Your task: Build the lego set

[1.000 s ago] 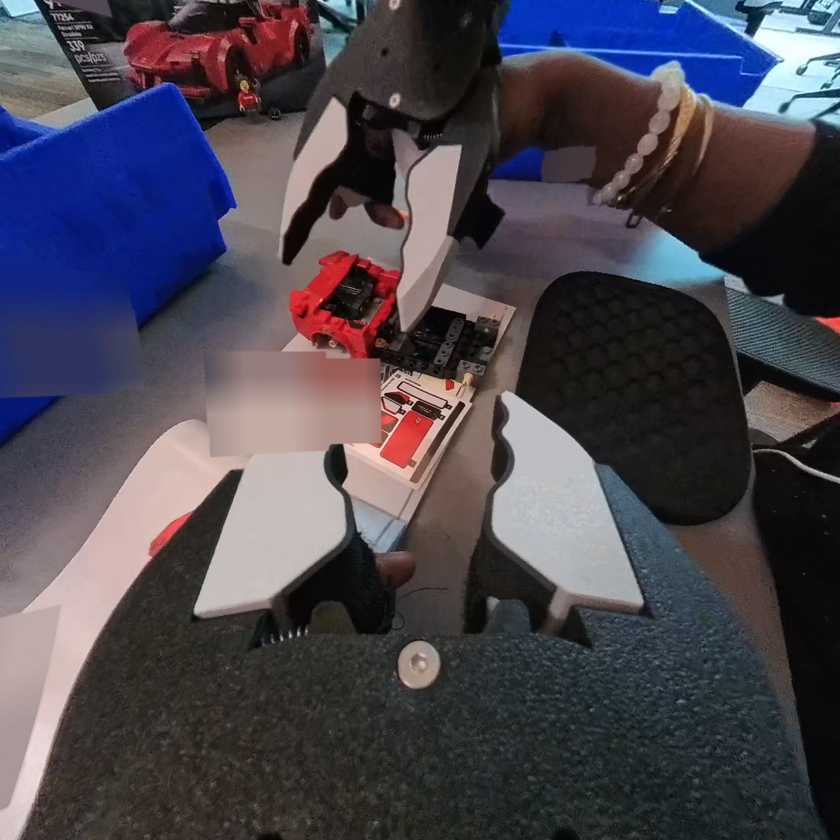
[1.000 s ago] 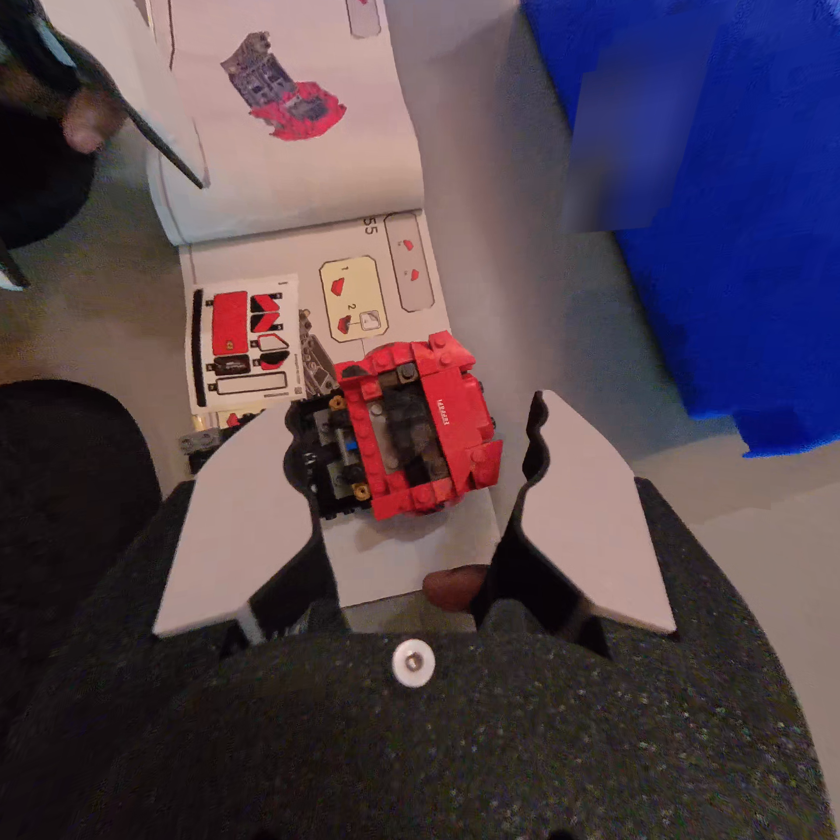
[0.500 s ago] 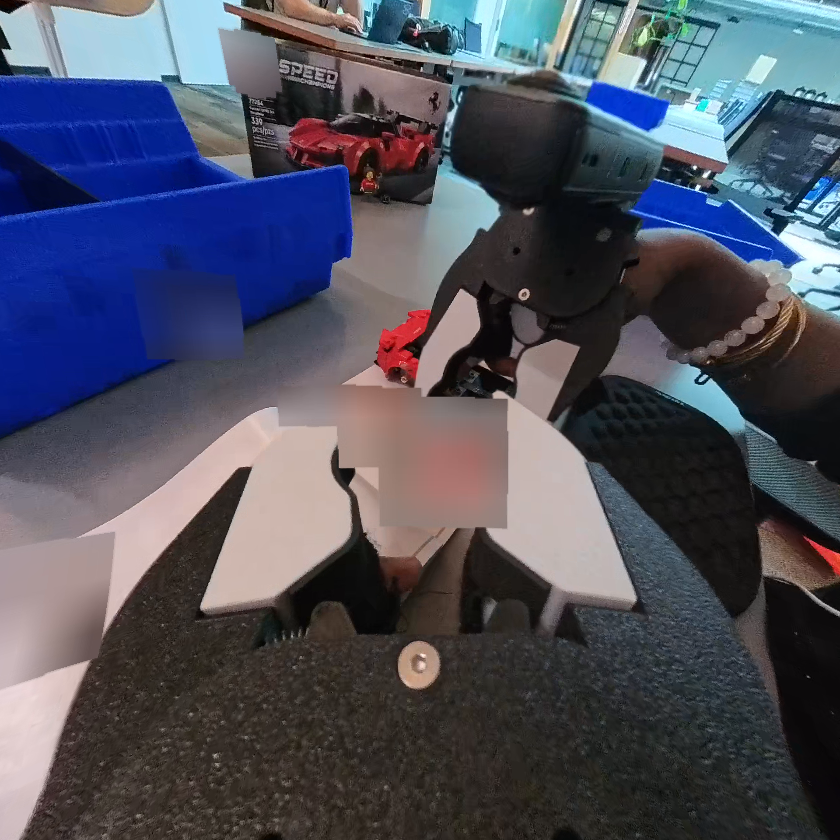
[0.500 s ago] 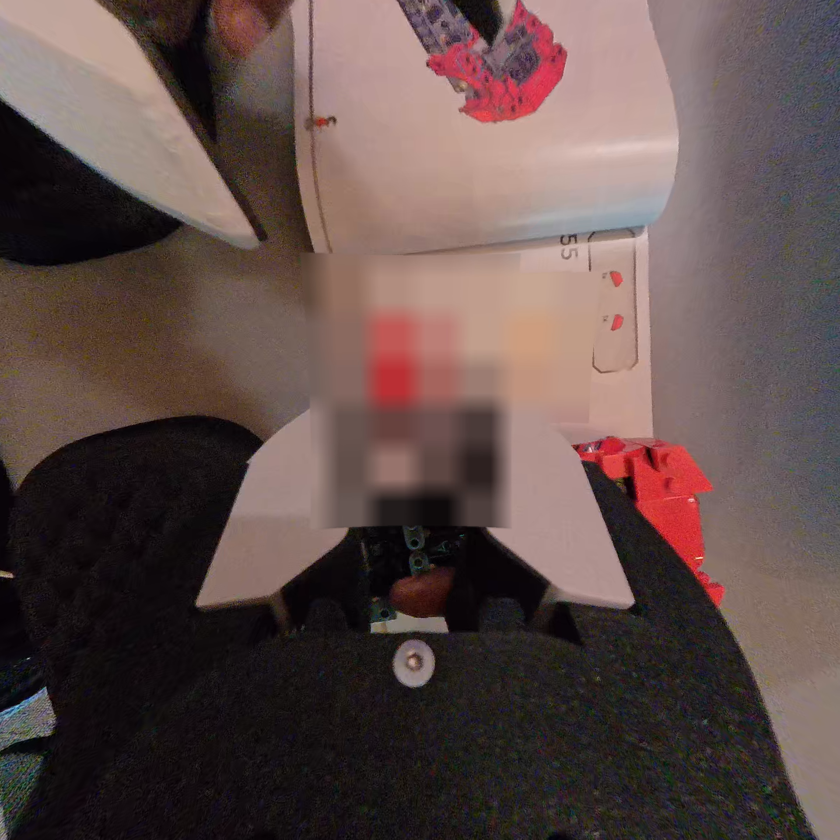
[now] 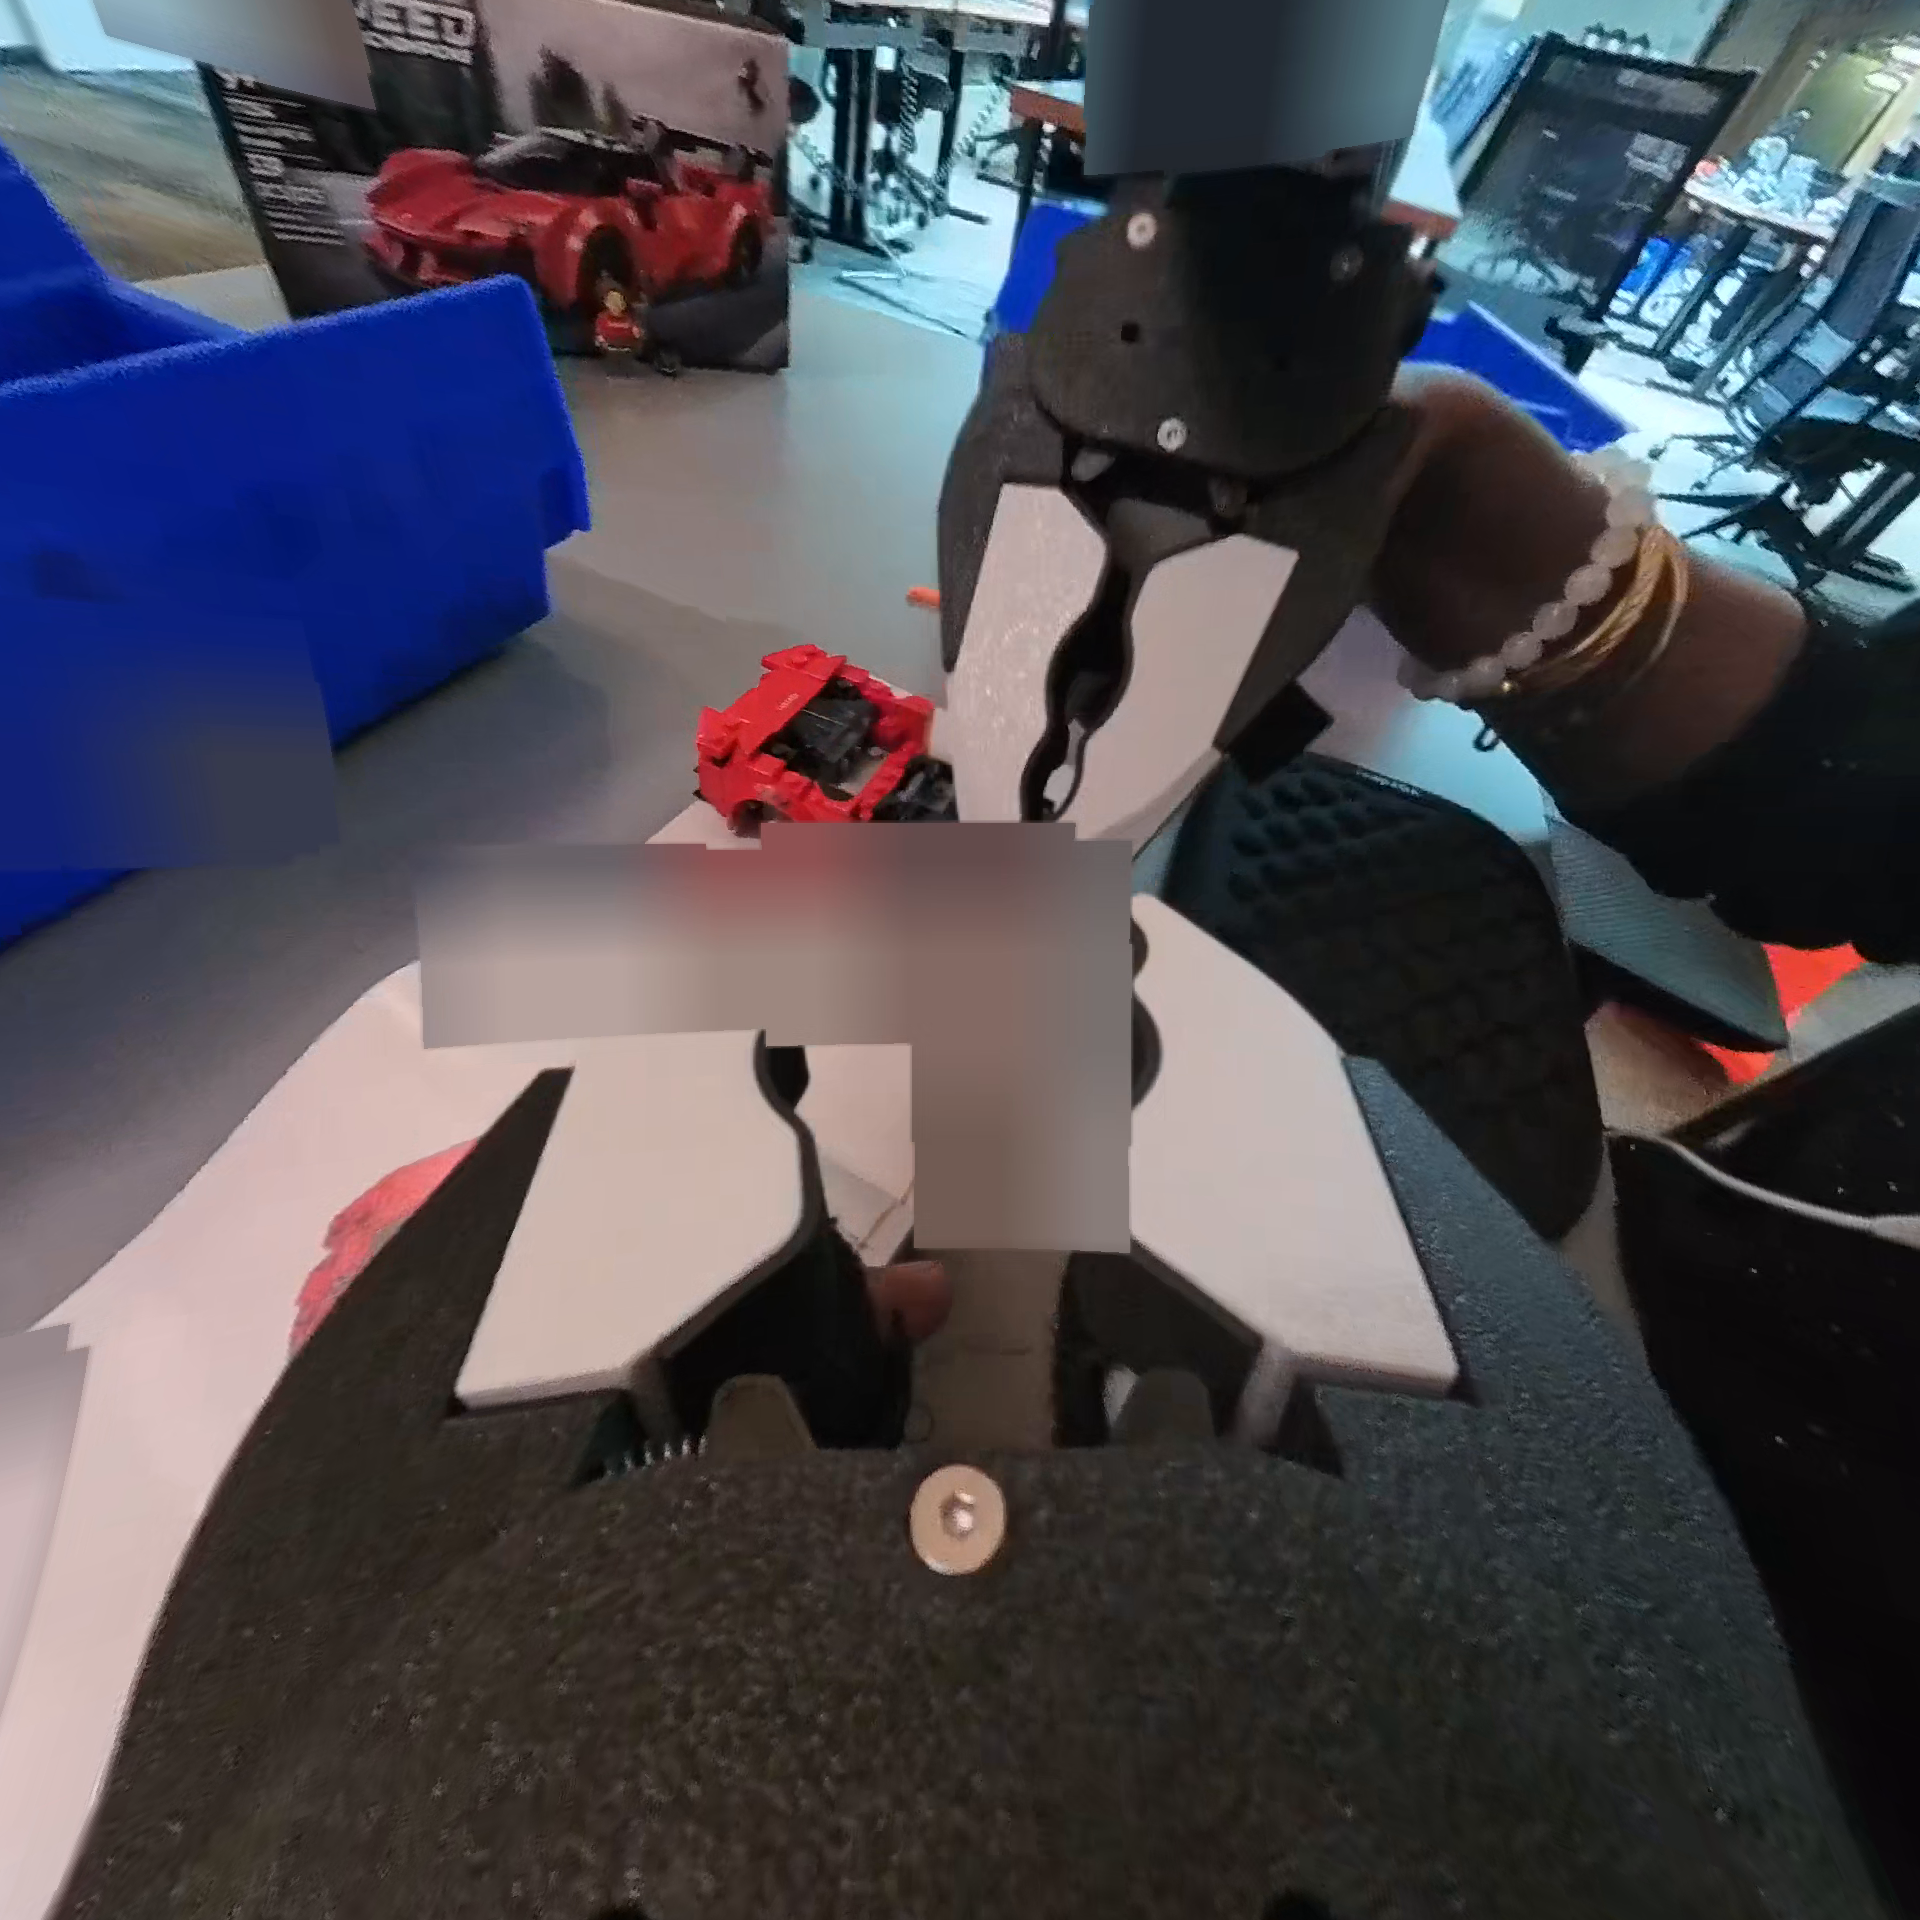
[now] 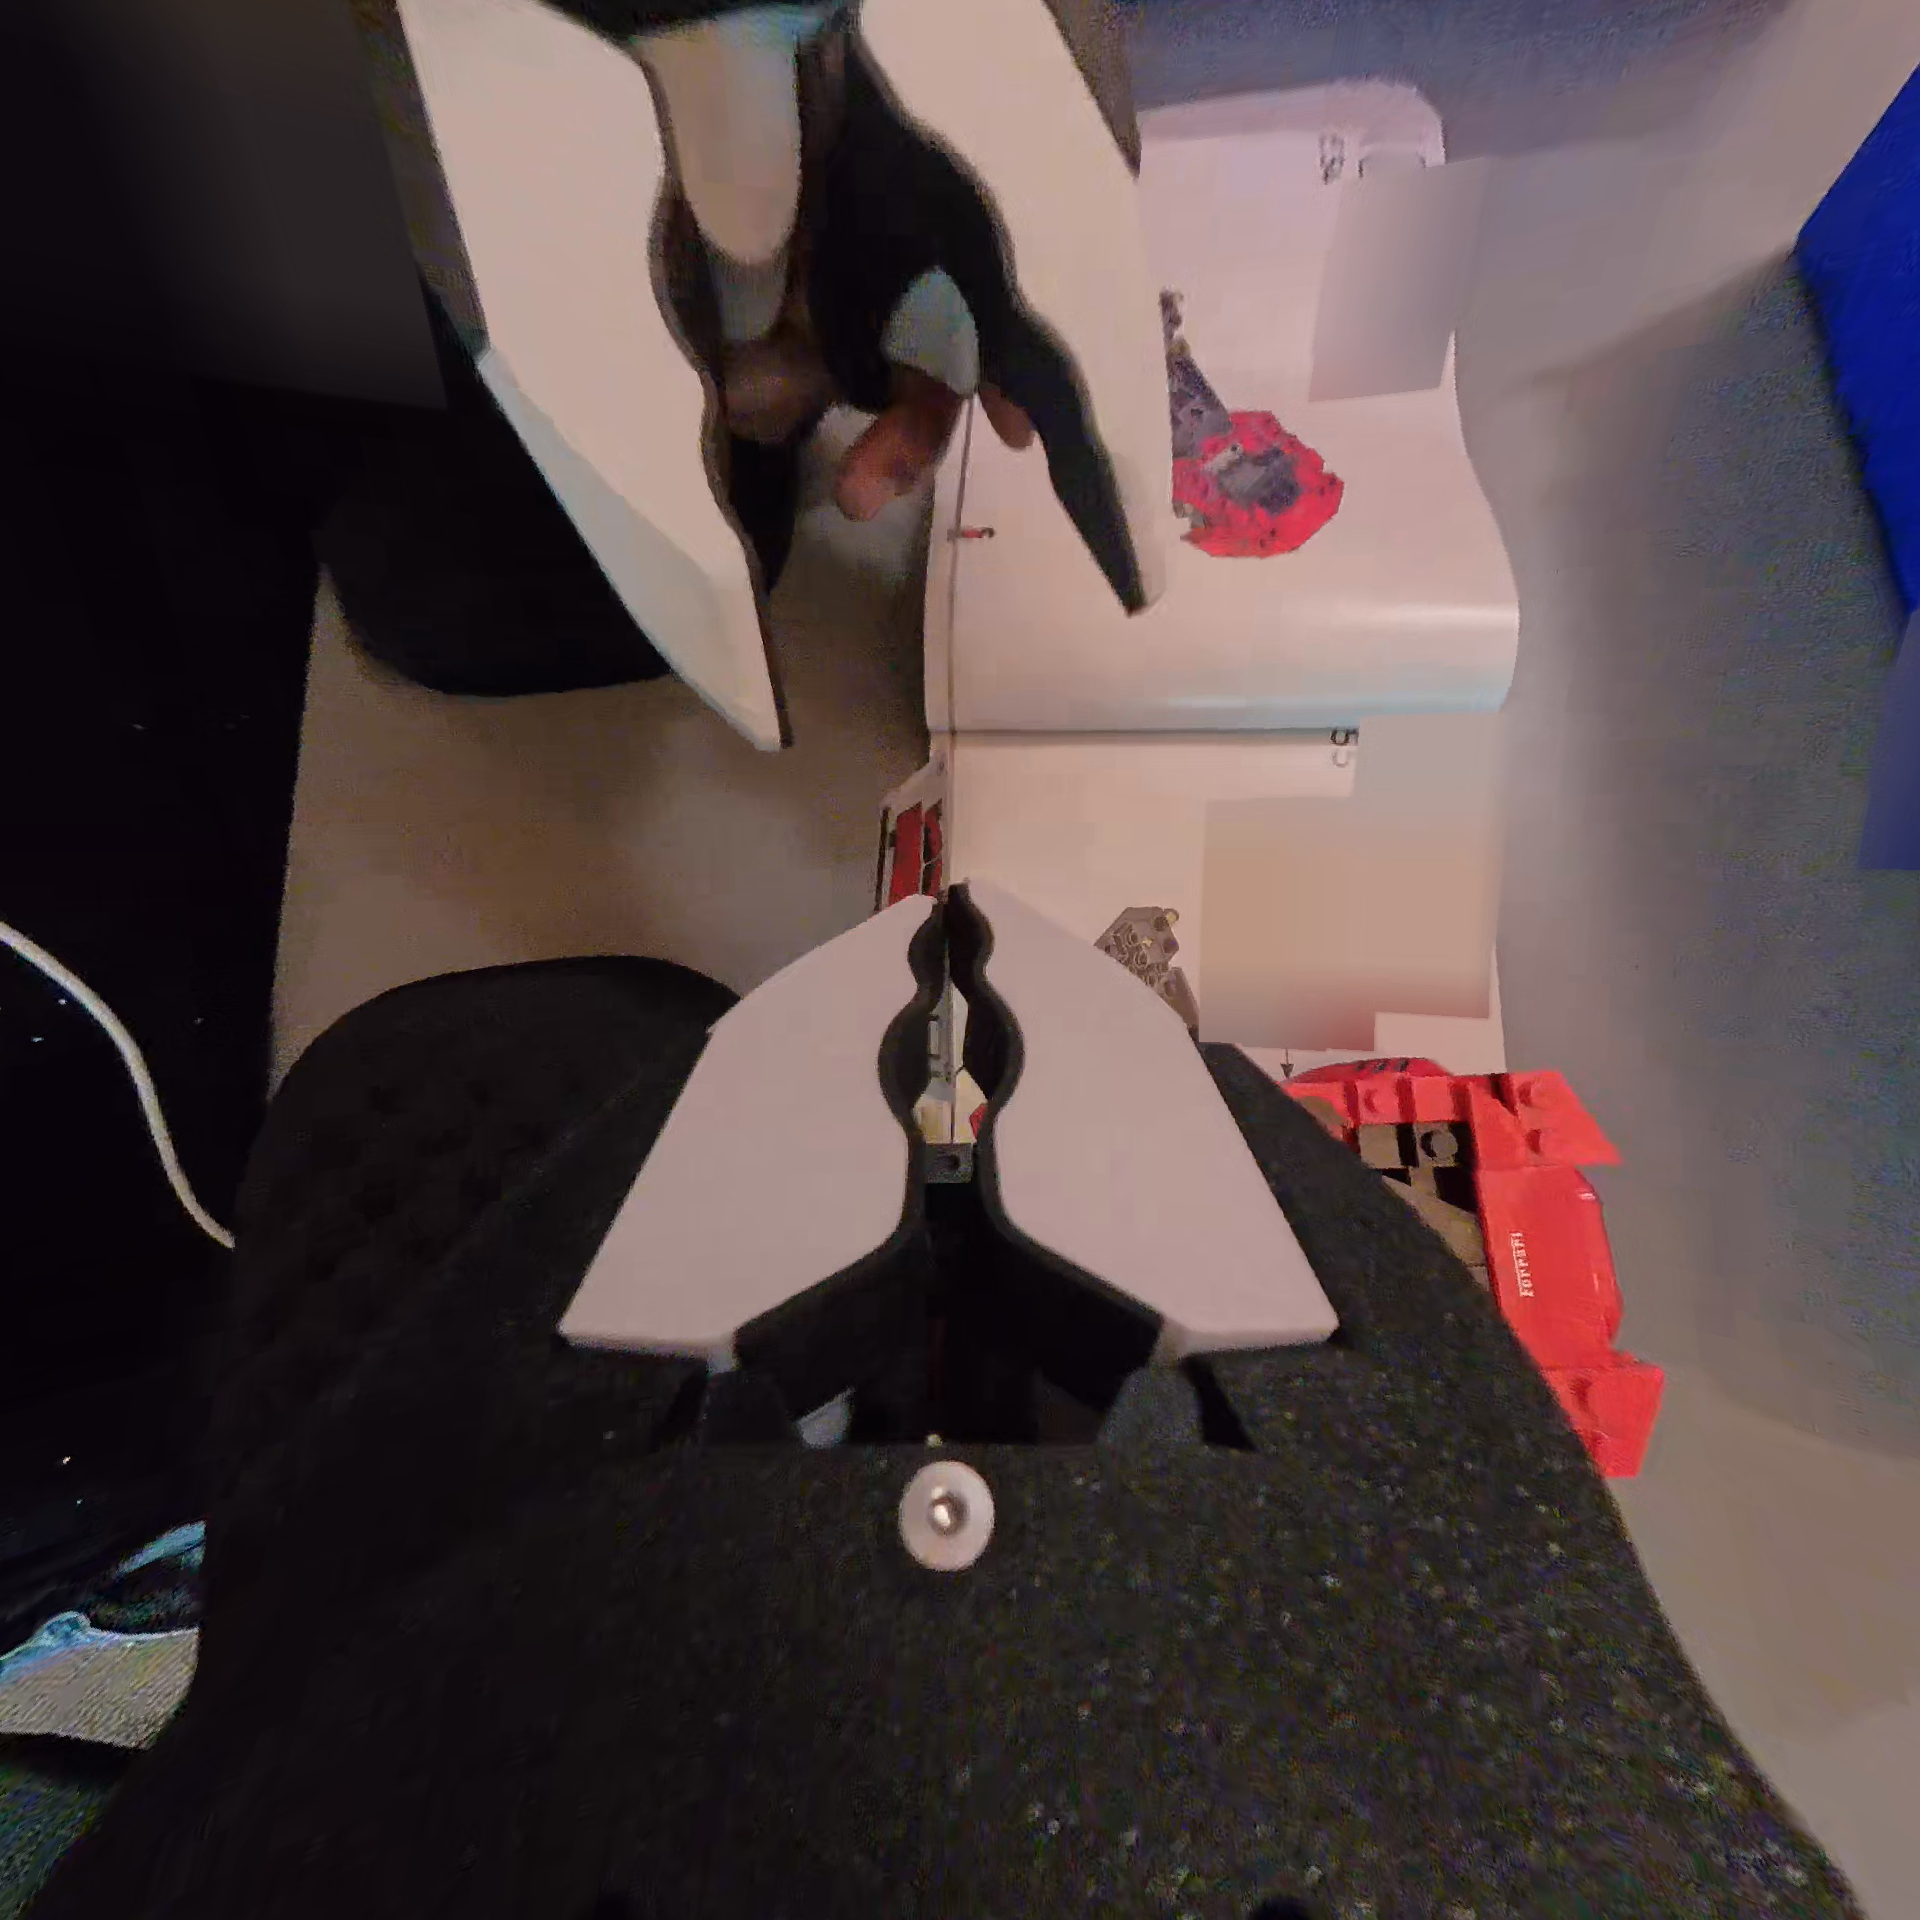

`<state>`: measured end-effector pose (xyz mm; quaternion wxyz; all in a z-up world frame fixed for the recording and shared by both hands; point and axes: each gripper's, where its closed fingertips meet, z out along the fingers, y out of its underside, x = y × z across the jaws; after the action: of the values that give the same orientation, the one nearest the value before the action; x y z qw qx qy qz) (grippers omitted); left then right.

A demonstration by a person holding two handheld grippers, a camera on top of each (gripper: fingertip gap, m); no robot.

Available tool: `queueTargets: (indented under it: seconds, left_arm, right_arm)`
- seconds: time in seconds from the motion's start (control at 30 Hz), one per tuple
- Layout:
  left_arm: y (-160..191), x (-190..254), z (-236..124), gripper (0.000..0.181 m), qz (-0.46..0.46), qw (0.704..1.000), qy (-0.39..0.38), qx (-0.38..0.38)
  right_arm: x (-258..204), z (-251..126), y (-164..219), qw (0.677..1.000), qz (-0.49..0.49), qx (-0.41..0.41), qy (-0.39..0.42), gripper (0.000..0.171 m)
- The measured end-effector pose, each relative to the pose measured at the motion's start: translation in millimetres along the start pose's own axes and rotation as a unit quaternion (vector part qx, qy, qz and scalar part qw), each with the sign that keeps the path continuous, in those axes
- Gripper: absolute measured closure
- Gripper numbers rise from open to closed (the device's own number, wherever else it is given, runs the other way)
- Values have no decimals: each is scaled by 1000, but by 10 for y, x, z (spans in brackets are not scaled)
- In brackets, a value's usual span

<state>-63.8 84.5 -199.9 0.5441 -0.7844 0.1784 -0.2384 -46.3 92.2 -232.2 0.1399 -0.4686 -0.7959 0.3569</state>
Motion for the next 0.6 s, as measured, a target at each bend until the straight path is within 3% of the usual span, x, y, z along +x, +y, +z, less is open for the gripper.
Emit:
queueTargets:
  seconds: [0.13, 0.27, 0.33, 0.37, 0.43, 0.47, 0.6]
  left_arm:
    - [89, 151, 46, 133, 45, 998, 33, -36]
    - [58, 295, 29, 181, 88, 994, 64, -21]
    - [1, 334, 3, 181, 90, 993, 71, 0]
    - [-56, 336, -25, 181, 77, 994, 72, 20]
    - [-257, 338, -104, 181, 14, 991, 99, 89]
    - [-386, 350, -168, 181, -30, 984, 121, 131]
    - [-691, 354, -338, 181, -113, 954, 162, 227]
  right_arm:
    - [-132, -132, -157, 998, -28, 48, -15, 171]
    - [-216, -204, -250, 997, -56, 58, -11, 171]
    - [-223, -229, -323, 995, -65, 75, 2, 170]
    - [-206, -269, -392, 993, -63, 96, 15, 166]
    - [-190, -401, -589, 983, -38, 177, 28, 127]
    - [-174, -495, -681, 974, -10, 223, 29, 116]
    - [-238, -809, -849, 927, 93, 361, -39, 113]
